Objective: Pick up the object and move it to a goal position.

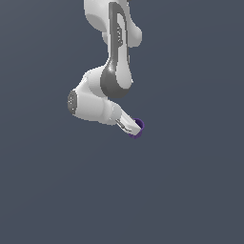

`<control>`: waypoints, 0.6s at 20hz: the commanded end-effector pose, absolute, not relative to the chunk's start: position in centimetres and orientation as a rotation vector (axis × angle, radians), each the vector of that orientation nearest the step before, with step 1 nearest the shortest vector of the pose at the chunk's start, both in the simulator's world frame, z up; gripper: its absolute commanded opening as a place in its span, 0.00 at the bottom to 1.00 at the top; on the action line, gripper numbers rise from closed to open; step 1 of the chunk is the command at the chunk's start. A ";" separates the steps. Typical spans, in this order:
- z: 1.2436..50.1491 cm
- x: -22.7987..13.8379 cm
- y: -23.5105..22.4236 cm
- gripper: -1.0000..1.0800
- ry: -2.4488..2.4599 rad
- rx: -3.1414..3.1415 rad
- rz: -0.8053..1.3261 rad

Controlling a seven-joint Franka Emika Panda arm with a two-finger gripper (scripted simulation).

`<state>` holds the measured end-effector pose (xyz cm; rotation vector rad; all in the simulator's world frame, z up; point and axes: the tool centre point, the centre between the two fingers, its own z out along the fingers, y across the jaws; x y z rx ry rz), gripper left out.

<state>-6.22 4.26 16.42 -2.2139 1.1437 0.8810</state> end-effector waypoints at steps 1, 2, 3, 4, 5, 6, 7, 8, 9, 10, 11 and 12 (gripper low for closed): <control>19.4 -6.0 3.7 0.00 1.144 -2.216 0.879; 20.6 -5.9 3.5 0.00 1.144 -2.216 0.879; 21.8 -5.8 3.3 0.00 1.144 -2.216 0.879; 23.0 -5.7 3.1 0.00 1.144 -2.216 0.879; 24.2 -5.6 2.9 0.00 1.144 -2.217 0.879; 25.4 -5.5 2.6 0.00 1.144 -2.217 0.879; 26.6 -5.3 2.4 0.00 1.145 -2.218 0.879; 27.8 -5.2 2.2 0.00 1.145 -2.218 0.879; 29.0 -5.1 2.0 0.00 1.145 -2.218 0.879; 30.2 -5.0 1.8 0.00 1.145 -2.218 0.878; 31.4 -4.9 1.6 0.00 1.145 -2.218 0.878; 32.5 -4.8 1.3 0.00 1.145 -2.218 0.878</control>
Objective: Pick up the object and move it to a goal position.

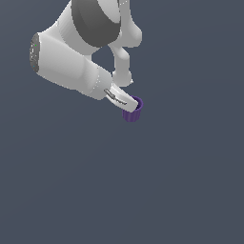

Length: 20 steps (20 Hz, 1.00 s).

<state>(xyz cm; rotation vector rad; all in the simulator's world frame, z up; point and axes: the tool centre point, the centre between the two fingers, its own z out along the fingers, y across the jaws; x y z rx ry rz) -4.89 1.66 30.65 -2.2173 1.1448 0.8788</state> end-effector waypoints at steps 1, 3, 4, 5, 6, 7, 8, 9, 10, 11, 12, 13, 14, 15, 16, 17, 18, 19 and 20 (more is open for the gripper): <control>33.7 -4.6 1.1 0.00 1.145 -2.218 0.878; 36.0 -4.4 0.7 0.00 1.145 -2.218 0.878; 37.0 -4.3 0.5 0.00 1.144 -2.219 0.878; 38.0 -4.2 0.3 0.00 1.144 -2.219 0.878; 39.0 -4.0 0.2 0.00 1.144 -2.219 0.878; 39.9 -3.9 0.0 0.00 1.144 -2.219 0.878; 40.7 -3.8 -0.1 0.00 1.144 -2.219 0.878; 41.6 -3.7 -0.3 0.00 1.144 -2.219 0.878; 42.3 -3.6 -0.4 0.00 1.144 -2.219 0.878; 43.1 -3.5 -0.6 0.00 1.144 -2.219 0.878; 43.8 -3.4 -0.7 0.00 1.143 -2.218 0.878; 44.5 -3.3 -0.8 0.00 1.143 -2.218 0.878; 45.2 -3.2 -1.0 0.00 1.143 -2.218 0.878; 45.8 -3.2 -1.1 0.00 1.143 -2.218 0.878; 46.4 -3.1 -1.2 0.00 1.143 -2.218 0.878; 47.0 -3.0 -1.3 0.00 1.143 -2.217 0.878; 47.6 -2.9 -1.4 0.00 1.143 -2.217 0.878; 48.1 -2.8 -1.5 0.00 1.142 -2.217 0.877; 48.6 -2.7 -1.6 0.00 1.142 -2.217 0.877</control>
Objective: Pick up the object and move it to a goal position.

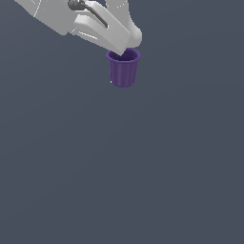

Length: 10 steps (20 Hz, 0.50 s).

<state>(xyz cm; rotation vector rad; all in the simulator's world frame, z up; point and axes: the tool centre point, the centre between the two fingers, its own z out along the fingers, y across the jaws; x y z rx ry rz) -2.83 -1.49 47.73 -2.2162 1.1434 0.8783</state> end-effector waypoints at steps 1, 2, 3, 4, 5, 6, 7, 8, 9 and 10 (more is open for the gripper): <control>49.1 -2.7 -1.7 0.00 1.142 -2.216 0.877; 49.6 -2.6 -1.8 0.00 1.142 -2.216 0.877; 50.0 -2.5 -1.9 0.00 1.142 -2.216 0.877; 50.4 -2.4 -2.0 0.00 1.142 -2.215 0.877; 50.8 -2.4 -2.0 0.00 1.142 -2.215 0.877; 51.1 -2.3 -2.1 0.00 1.142 -2.214 0.877; 51.5 -2.2 -2.2 0.00 1.142 -2.214 0.877; 51.7 -2.2 -2.2 0.00 1.142 -2.214 0.877; 52.0 -2.1 -2.3 0.00 1.142 -2.213 0.877; 52.2 -2.1 -2.3 0.00 1.142 -2.213 0.877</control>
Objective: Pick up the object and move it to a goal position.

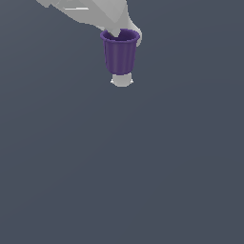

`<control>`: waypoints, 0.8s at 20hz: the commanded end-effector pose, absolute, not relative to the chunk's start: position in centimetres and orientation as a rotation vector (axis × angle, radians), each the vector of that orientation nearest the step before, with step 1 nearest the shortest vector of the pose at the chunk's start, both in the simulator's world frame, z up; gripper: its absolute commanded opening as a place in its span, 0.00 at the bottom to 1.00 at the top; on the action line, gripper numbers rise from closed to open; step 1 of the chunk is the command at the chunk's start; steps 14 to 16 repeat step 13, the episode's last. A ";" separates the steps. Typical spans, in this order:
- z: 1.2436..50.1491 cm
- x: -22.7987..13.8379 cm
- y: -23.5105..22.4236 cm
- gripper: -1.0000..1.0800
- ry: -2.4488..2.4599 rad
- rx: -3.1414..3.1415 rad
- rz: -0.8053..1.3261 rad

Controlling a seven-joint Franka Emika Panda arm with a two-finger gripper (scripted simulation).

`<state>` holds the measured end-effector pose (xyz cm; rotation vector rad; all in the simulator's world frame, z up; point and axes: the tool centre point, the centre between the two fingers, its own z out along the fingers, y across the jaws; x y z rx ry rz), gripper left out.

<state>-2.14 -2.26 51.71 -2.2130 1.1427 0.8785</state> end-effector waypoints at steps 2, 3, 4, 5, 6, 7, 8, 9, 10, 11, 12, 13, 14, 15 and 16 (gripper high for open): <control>52.5 -2.0 -2.4 0.00 1.142 -2.213 0.877; 52.7 -2.0 -2.4 0.00 1.142 -2.213 0.877; 52.8 -1.9 -2.4 0.00 1.141 -2.212 0.877; 52.9 -1.9 -2.4 0.00 1.141 -2.212 0.877; 53.0 -1.9 -2.4 0.00 1.141 -2.212 0.877; 53.1 -1.9 -2.5 0.00 1.141 -2.211 0.878; 53.2 -1.8 -2.5 0.00 1.141 -2.211 0.878; 53.2 -1.8 -2.5 0.00 1.141 -2.211 0.878; 53.2 -1.8 -2.5 0.00 1.141 -2.211 0.878; 53.3 -1.8 -2.5 0.00 1.141 -2.211 0.878; 53.3 -1.8 -2.5 0.00 1.141 -2.211 0.878; 53.3 -1.8 -2.5 0.00 1.141 -2.211 0.878; 53.3 -1.8 -2.5 0.00 1.141 -2.211 0.878; 53.3 -1.8 -2.5 0.00 1.141 -2.211 0.878; 53.3 -1.8 -2.5 0.00 1.141 -2.211 0.878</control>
